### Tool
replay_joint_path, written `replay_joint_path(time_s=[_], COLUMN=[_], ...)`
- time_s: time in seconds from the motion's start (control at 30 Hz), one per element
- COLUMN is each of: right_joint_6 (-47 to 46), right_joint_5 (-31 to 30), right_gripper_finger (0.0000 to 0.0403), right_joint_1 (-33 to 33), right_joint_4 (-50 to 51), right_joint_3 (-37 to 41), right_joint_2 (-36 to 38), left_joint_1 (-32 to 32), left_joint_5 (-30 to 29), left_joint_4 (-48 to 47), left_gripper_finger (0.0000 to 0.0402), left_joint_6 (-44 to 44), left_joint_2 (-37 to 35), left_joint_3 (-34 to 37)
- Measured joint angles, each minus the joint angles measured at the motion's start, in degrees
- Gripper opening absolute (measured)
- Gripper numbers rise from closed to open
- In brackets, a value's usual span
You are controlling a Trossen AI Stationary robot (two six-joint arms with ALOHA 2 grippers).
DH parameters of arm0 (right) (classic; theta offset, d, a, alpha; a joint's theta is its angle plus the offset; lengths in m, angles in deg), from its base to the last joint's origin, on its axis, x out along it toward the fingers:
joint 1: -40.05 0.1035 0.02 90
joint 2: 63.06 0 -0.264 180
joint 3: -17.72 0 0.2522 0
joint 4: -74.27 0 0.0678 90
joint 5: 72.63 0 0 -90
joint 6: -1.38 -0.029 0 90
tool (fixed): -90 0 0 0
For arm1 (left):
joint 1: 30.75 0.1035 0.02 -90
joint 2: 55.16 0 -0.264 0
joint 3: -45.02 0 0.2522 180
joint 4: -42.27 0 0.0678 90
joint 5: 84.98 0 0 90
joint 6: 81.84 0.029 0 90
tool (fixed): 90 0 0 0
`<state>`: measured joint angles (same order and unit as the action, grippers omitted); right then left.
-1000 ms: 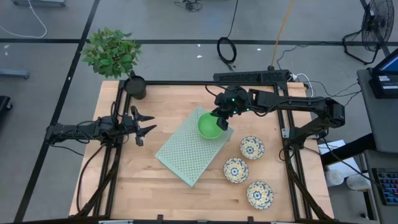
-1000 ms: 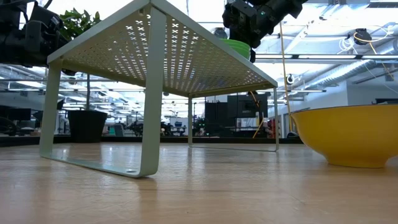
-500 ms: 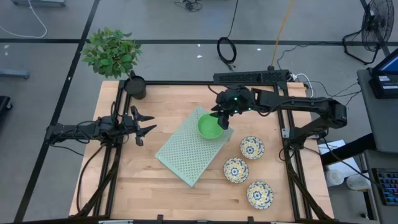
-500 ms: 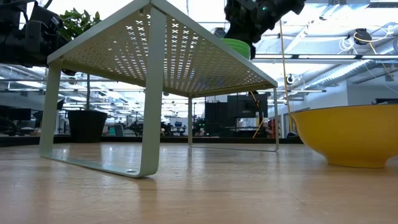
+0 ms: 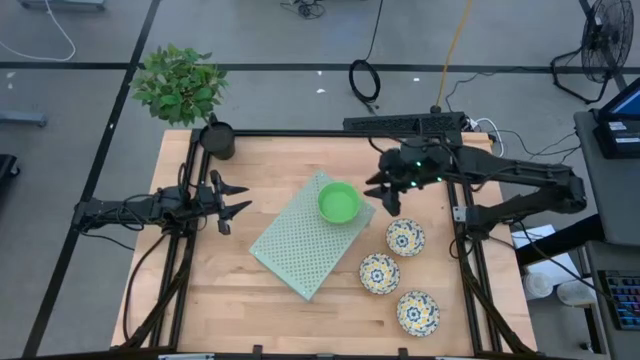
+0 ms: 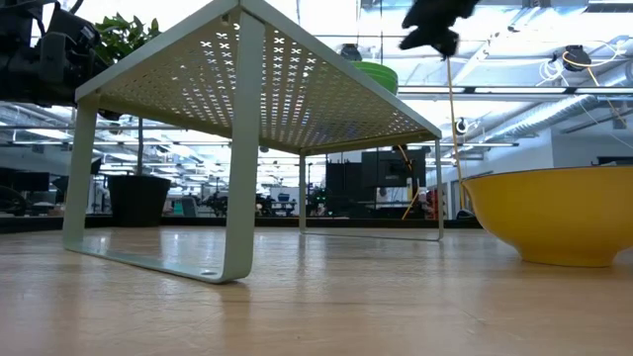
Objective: Pick & Place Mini bowls
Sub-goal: Put the top patterned bowl on the left of the shelf
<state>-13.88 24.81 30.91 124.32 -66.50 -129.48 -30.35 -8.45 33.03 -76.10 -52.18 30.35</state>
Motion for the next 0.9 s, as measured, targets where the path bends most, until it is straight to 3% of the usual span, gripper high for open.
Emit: replay_joint_path(time_s=[0.1,0.33,0.43,0.9], right_joint_6=[-3.9,-14.9,-20.1,-32.3], right_joint_5=[-1.3,-12.2,-14.7,-11.5], right_gripper_finger=[0.0148,0.0142,0.0141,0.0139], right_joint_1=[1.5,4.9,5.9,6.8], right_joint_4=[7.3,28.4,33.1,31.8], right_joint_3=[0.0,0.0,2.0,22.7], right_joint_2=[1.5,2.3,2.5,4.9], left_joint_1=[0.0,0.0,0.0,0.0], left_joint_5=[0.0,0.0,0.0,0.0], left_joint_4=[0.0,0.0,0.0,0.0], left_gripper_finger=[0.0182,0.0182,0.0182,0.0182], left_joint_6=[0.0,0.0,0.0,0.0], left_joint_2=[0.0,0.0,0.0,0.0], left_joint_3=[0.0,0.0,0.0,0.0])
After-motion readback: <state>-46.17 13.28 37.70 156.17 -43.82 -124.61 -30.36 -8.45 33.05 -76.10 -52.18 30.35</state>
